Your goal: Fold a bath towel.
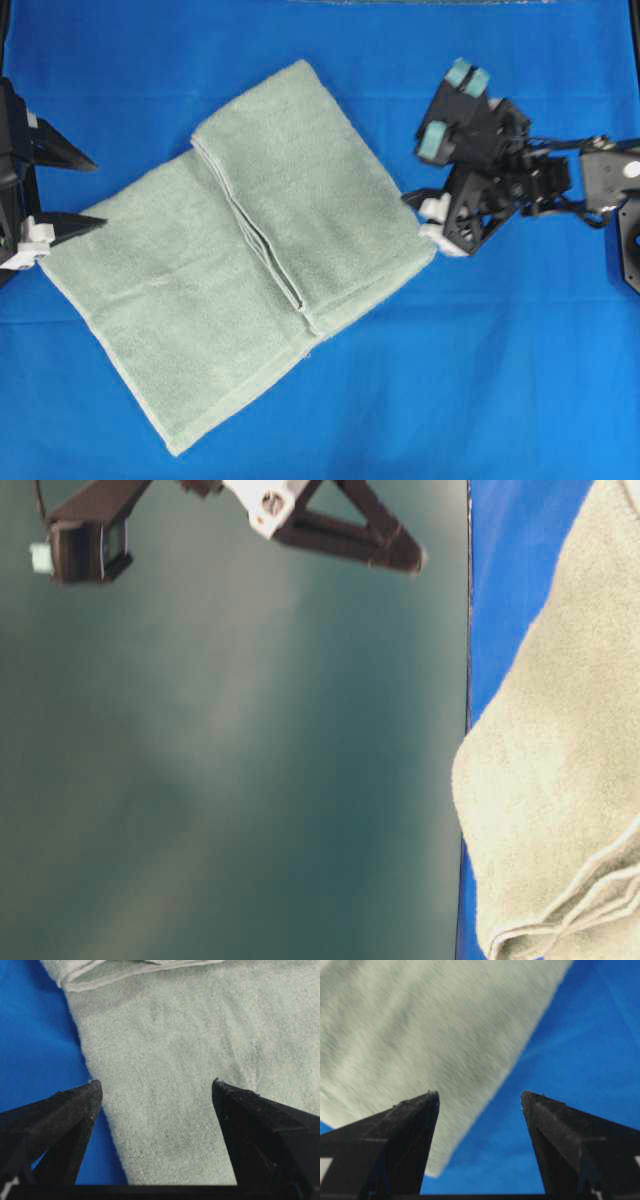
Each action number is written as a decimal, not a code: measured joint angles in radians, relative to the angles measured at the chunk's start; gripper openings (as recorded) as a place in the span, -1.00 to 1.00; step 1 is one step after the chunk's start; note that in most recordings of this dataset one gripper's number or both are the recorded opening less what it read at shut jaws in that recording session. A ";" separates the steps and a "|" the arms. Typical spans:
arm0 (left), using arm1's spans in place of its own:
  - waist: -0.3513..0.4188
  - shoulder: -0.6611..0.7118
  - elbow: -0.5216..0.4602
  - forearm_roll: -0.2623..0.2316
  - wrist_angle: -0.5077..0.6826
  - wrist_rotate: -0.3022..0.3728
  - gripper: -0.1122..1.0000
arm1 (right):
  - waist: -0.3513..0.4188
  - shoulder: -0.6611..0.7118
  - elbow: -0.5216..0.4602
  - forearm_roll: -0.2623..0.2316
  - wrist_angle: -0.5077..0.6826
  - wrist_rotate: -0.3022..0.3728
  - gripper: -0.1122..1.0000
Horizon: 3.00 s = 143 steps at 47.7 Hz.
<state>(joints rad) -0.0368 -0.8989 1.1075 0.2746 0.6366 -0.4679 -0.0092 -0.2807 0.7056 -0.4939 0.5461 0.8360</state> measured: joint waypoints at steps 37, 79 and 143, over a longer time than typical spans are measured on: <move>-0.449 0.089 -0.044 0.000 -0.247 0.571 0.70 | -0.014 -0.002 0.012 -0.009 -0.005 -0.005 0.38; -0.500 0.752 -0.092 -0.021 -0.298 0.566 0.32 | -0.015 0.014 0.012 -0.023 -0.005 -0.005 0.38; -0.166 0.701 -0.606 0.017 0.350 1.126 -0.65 | -0.006 -0.101 0.114 -0.025 0.011 -0.012 0.38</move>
<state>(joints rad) -0.2025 -0.1979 0.5016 0.2915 0.9863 0.6581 -0.0153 -0.3820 0.8191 -0.5185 0.5568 0.8237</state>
